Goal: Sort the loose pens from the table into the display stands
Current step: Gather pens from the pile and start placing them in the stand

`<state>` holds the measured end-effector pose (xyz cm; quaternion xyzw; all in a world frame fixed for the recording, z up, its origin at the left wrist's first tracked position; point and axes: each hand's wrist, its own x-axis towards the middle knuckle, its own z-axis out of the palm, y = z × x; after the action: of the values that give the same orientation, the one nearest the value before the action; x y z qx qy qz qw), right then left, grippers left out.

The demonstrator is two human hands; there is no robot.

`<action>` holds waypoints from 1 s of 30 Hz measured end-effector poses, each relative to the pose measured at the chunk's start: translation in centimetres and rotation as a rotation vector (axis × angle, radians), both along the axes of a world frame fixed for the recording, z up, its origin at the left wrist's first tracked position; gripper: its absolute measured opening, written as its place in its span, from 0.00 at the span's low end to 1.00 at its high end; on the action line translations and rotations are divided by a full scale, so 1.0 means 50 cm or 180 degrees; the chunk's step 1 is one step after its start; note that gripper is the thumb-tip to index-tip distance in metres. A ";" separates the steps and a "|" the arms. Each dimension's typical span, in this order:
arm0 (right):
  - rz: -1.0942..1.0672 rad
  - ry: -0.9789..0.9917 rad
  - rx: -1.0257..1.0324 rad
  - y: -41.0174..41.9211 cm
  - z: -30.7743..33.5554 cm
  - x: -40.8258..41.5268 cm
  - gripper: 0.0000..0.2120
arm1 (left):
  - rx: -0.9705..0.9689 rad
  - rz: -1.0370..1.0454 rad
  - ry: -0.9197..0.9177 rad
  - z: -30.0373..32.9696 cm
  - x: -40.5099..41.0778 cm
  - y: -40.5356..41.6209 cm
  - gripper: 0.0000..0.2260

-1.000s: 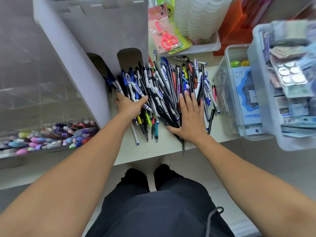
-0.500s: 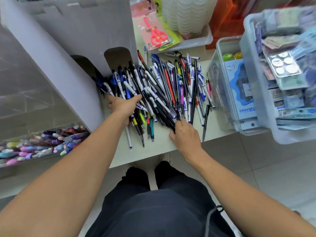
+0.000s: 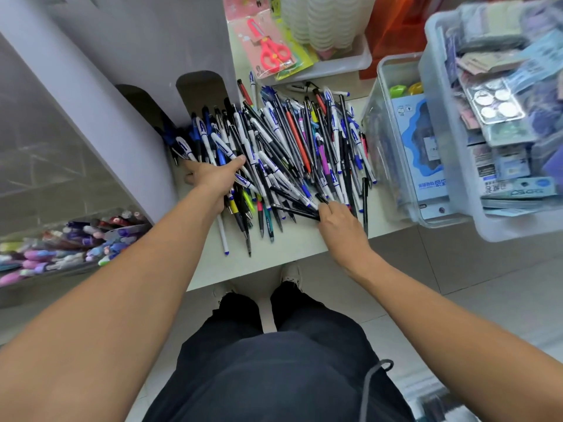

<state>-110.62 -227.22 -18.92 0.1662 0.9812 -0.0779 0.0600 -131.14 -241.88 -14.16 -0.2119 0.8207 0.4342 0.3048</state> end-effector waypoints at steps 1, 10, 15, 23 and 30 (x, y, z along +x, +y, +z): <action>0.0054 -0.0007 0.0064 0.002 0.001 0.002 0.19 | 0.0010 0.0004 -0.0006 0.001 0.000 0.000 0.56; 0.0224 -0.0073 0.0156 0.023 0.014 0.006 0.19 | 0.0046 0.0023 -0.0011 0.010 0.001 0.002 0.58; 0.0014 0.0162 0.0005 0.063 0.054 -0.008 0.17 | 0.0065 0.0087 -0.0057 0.012 -0.004 0.003 0.57; -0.0377 0.0116 -0.0666 0.141 0.109 -0.096 0.08 | 0.0009 0.0123 -0.0069 -0.006 -0.014 0.000 0.57; -0.1285 0.0203 -0.0986 0.148 0.104 -0.184 0.05 | 0.0066 0.0073 -0.0131 -0.020 -0.028 -0.005 0.59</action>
<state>-119.80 -219.82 -13.69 0.3450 0.9059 -0.2429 0.0370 -132.55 -242.15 -15.15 -0.2270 0.8073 0.4417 0.3189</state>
